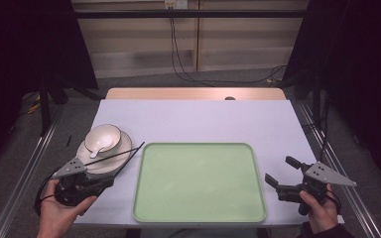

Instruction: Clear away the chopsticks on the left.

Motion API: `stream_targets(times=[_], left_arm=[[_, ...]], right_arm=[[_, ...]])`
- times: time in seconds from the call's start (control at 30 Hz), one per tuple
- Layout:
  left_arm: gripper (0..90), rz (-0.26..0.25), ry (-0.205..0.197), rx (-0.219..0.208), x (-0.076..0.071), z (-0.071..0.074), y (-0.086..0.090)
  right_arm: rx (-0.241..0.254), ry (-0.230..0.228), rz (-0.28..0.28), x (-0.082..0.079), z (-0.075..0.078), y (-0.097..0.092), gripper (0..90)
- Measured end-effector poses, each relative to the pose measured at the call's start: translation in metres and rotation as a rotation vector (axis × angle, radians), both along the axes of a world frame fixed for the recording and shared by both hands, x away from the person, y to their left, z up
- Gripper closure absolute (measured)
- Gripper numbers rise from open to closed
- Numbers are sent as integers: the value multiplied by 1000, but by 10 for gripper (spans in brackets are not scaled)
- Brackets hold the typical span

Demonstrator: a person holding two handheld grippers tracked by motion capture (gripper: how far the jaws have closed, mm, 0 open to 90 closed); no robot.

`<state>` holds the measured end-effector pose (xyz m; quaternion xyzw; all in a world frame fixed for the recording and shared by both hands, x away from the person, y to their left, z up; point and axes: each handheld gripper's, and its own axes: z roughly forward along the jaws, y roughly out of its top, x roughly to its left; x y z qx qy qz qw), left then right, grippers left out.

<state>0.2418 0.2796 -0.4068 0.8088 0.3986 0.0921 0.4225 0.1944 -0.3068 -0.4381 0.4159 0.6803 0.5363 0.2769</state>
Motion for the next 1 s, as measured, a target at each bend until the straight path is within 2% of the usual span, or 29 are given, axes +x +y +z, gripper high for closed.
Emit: stream_targets(times=[0.27,0.4,0.53,0.63,0.7,0.8,0.97,1.0], left_arm=[[860,26,22,-7,2,-3,-25],[860,42,50,-5,4,-7,-38],[860,85,84,-19,6,-13,-51],[860,112,104,-7,8,-16,-59],[859,146,114,4,10,-18,-65],[859,194,141,-6,14,-21,-72],[859,260,157,3,18,-25,-82],[860,286,166,4,19,-26,-84]], right_arm=[[-2,-2,-2,0,0,1,37],[-2,-3,-2,0,0,1,37],[-2,0,0,0,0,1,38],[-6,-4,1,0,0,1,38],[-6,-3,4,0,0,1,38],[-6,-3,1,0,0,1,38],[-7,-2,6,0,0,1,39],[-6,0,7,0,0,1,38]])
